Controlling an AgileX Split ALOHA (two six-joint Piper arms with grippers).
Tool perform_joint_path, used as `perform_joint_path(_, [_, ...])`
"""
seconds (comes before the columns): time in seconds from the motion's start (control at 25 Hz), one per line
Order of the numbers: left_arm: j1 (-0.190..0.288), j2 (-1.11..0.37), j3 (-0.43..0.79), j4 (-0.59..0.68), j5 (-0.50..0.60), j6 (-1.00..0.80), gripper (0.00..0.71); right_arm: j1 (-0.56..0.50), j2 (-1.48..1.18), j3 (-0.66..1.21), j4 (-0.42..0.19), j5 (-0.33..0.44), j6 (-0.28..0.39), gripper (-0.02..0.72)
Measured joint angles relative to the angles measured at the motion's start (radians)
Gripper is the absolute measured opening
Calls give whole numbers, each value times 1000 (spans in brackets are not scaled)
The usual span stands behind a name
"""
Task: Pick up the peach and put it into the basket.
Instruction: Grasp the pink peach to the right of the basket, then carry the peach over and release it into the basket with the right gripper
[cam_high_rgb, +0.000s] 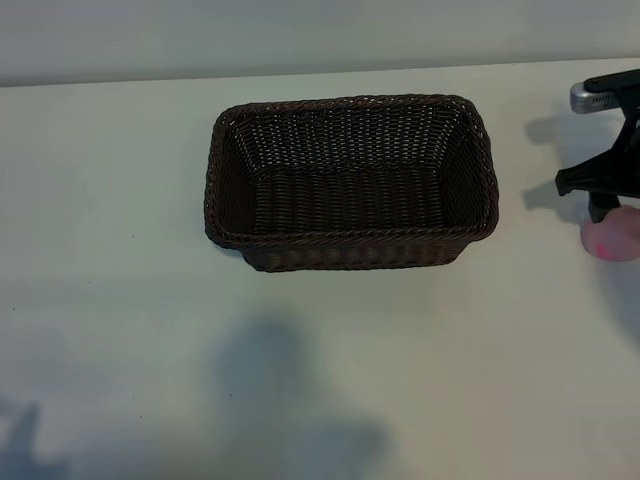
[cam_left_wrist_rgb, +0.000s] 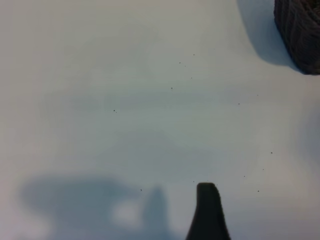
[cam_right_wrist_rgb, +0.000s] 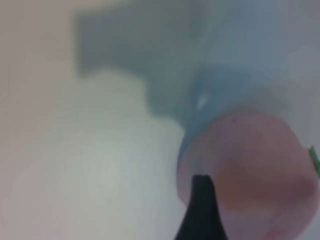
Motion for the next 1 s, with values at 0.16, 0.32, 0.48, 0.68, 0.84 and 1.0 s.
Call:
perform_joint_path(0.16, [0, 0, 0, 0, 0, 0, 539, -5, 26, 0, -8, -27, 27, 446])
perform_joint_path(0.32, [0, 0, 0, 0, 0, 0, 539, -14, 48, 0, -31, -33, 62, 237])
perform_joint_path(0.48, [0, 0, 0, 0, 0, 0, 539, -14, 57, 0, -38, -36, 68, 58])
perform_joint_path(0.68, [0, 0, 0, 0, 0, 0, 539, -14, 43, -1, -38, -28, 70, 45])
perform_joint_path(0.84, [0, 0, 0, 0, 0, 0, 539, -14, -13, -4, -34, 0, 70, 45])
perform_joint_path(1.0, [0, 0, 0, 1, 0, 0, 539, -14, -119, -4, -34, 9, 70, 45])
